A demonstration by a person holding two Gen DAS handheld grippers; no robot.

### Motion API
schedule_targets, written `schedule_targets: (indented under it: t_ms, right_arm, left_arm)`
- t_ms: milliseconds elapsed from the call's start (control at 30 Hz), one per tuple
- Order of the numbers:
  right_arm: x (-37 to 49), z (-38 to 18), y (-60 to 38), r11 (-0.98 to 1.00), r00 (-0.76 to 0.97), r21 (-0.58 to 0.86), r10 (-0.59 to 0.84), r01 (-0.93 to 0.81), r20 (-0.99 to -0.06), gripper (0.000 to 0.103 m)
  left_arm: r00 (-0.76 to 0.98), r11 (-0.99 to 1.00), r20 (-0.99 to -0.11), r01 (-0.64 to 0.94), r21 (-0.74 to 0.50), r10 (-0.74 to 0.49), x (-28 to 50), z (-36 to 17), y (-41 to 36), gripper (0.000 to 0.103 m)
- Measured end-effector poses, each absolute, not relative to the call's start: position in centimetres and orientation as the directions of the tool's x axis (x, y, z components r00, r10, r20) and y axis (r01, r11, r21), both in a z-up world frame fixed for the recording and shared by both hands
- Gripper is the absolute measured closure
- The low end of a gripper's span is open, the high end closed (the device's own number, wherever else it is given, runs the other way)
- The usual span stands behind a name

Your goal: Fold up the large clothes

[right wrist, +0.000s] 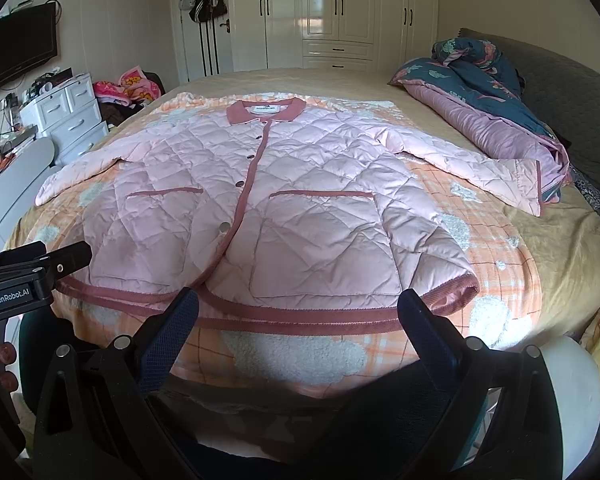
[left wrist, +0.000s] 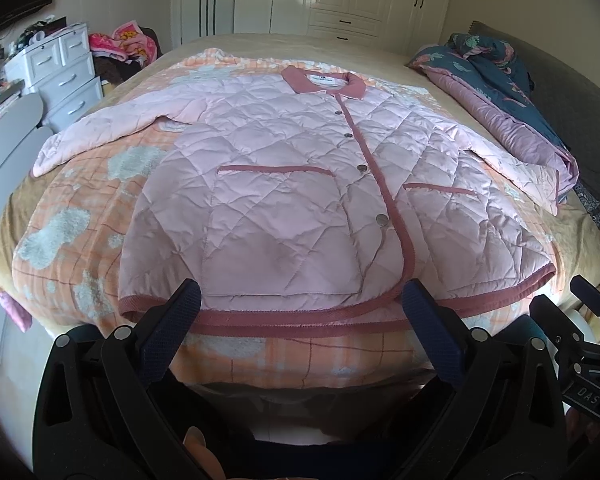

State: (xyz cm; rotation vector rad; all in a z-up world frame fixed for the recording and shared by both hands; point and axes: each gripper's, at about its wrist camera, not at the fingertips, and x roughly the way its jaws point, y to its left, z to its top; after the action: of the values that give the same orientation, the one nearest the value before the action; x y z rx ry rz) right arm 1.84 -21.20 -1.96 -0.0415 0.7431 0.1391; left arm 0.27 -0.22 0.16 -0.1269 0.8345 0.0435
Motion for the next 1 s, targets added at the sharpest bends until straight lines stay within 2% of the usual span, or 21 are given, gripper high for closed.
schedule_targets:
  t_ms: [1000]
  right_arm:
    - [1.93, -2.01, -21.19, 0.990, 0.729, 0.011, 0.111, -0.141, -0.675, 0.004]
  left_arm:
    - [0.674, 0.992, -0.739, -0.081, -0.092, -0.013, 0.60, 0.20, -0.68, 0.009]
